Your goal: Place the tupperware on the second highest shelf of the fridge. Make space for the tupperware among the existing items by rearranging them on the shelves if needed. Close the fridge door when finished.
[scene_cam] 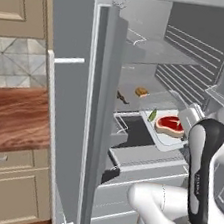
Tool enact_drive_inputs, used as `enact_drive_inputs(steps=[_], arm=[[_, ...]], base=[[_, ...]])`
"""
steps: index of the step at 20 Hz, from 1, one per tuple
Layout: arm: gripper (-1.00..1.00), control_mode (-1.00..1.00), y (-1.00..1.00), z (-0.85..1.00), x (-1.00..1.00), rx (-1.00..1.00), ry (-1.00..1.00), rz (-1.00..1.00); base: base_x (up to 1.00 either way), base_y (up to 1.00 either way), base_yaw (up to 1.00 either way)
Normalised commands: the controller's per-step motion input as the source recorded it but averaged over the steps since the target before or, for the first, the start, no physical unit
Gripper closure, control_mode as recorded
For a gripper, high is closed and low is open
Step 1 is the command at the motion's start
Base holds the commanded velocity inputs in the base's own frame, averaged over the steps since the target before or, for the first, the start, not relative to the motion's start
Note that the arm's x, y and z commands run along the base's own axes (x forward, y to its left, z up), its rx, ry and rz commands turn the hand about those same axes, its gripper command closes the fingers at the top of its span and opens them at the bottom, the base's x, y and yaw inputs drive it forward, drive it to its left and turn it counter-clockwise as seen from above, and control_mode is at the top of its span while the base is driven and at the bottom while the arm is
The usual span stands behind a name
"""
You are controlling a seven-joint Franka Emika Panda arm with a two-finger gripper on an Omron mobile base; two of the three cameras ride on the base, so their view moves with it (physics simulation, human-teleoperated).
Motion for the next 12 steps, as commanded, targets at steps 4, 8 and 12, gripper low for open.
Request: enact_drive_inputs(steps=[4, 8, 12], arm=[[1.0, 1.0, 0.0, 0.0, 0.0, 0.0, 0.0, 0.0], [1.0, 1.0, 0.0, 0.0, 0.0, 0.0, 0.0, 0.0], [1.0, 1.0, 0.0, 0.0, 0.0, 0.0, 0.0, 0.0]], base=[[0.71, -0.11, 0.06], [0.55, -0.19, 0.23], [0.45, -0.21, 0.34]])
